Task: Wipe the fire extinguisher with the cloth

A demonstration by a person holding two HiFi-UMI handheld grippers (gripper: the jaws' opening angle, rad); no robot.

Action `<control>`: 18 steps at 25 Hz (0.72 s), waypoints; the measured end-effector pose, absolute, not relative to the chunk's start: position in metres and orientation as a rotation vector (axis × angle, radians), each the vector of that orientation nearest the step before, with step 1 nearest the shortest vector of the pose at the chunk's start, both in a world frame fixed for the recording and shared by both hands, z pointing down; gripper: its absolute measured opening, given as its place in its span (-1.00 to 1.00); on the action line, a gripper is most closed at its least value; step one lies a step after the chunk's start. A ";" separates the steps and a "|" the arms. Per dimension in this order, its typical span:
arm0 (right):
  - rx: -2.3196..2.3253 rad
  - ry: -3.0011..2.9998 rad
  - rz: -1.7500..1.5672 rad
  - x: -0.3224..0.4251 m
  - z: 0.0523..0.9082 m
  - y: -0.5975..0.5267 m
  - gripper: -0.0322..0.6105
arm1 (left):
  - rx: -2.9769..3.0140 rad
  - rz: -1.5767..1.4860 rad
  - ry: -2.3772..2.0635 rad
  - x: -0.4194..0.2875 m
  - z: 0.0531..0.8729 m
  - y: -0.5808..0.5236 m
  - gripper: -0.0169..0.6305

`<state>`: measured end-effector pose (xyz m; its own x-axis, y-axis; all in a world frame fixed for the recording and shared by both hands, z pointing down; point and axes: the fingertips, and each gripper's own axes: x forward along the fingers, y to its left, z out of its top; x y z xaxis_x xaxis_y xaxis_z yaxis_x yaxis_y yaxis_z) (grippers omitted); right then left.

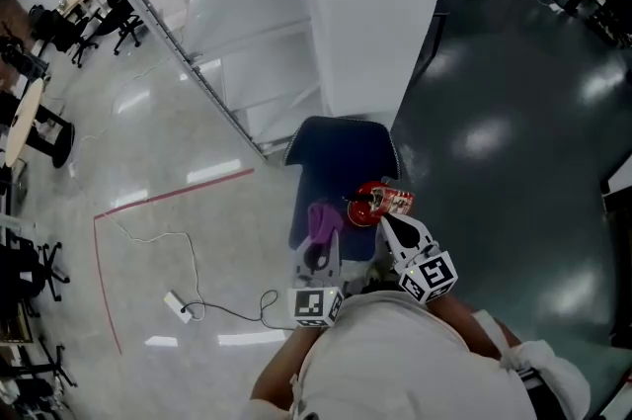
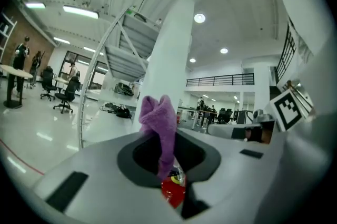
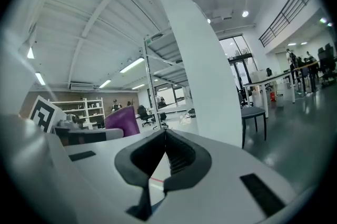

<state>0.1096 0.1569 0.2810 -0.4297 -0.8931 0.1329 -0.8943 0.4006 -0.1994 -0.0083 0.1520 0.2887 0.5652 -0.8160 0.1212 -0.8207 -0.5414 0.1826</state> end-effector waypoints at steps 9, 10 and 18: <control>1.733 -2.574 0.336 0.111 0.281 0.147 -0.86 | 2.589 0.062 -1.458 -0.011 0.282 0.153 -0.78; 1.731 -2.572 0.330 0.112 0.282 0.149 -0.86 | 2.593 0.064 -1.454 -0.010 0.281 0.155 -0.78; 1.712 -2.570 0.338 0.112 0.288 0.153 -0.86 | 2.589 0.062 -1.449 -0.009 0.283 0.156 -0.78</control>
<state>0.1115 0.1534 0.2876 -0.3919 -0.9078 0.1492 -0.9155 0.3689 -0.1605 -0.0086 0.1564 0.2832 0.5258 -0.8420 0.1205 -0.8492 -0.5117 0.1304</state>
